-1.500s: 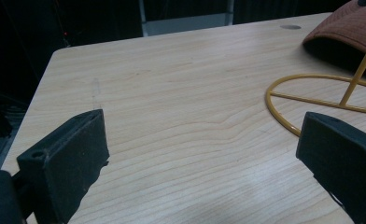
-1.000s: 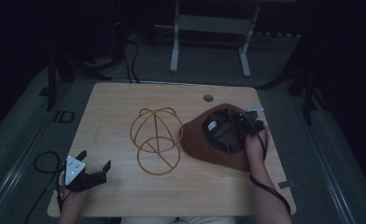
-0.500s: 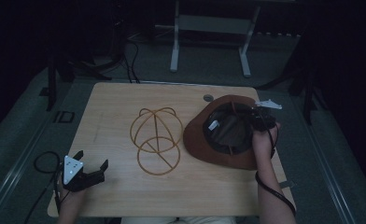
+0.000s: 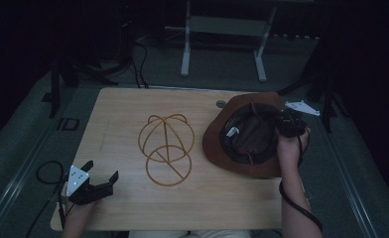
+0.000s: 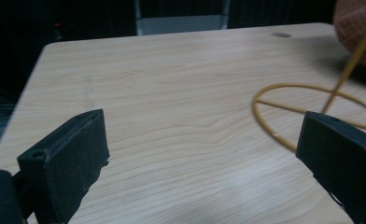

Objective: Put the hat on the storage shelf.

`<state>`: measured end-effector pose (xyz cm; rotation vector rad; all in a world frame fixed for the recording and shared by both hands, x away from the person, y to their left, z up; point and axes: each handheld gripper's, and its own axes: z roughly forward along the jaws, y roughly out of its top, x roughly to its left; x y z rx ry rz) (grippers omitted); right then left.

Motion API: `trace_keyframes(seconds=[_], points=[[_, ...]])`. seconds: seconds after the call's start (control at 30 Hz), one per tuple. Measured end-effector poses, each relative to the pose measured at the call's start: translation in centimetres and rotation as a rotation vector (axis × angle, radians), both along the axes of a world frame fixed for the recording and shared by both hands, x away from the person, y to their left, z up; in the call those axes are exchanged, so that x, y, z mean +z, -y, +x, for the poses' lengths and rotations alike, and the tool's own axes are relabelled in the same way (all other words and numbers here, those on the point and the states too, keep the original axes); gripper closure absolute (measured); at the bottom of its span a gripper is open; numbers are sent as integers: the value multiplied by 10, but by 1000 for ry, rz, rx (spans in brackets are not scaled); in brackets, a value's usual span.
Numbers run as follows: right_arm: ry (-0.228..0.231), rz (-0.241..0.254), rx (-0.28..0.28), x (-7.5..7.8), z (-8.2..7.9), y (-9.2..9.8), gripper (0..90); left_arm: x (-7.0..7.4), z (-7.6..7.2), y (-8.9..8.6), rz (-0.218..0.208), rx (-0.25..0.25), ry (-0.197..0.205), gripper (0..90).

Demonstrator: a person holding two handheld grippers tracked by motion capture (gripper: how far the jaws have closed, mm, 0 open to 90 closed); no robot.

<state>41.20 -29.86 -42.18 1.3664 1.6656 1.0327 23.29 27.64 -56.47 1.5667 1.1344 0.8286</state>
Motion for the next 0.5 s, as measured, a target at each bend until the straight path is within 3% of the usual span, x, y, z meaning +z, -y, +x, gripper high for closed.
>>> trace_keyframes(seconds=[0.17,0.23,0.33,0.43,0.5], points=[[38,10,5,15,-10,3,847,6,-2,4,-16,-21,-24,29],[56,11,5,22,-14,3,847,10,-4,9,21,32,-21,29],[79,-4,9,33,-21,3,847,15,-7,12,70,23,-17,29],[79,6,15,34,-24,5,847,18,-7,12,81,10,-47,29],[78,16,15,33,-25,7,847,23,-8,11,58,-1,-62,29]])
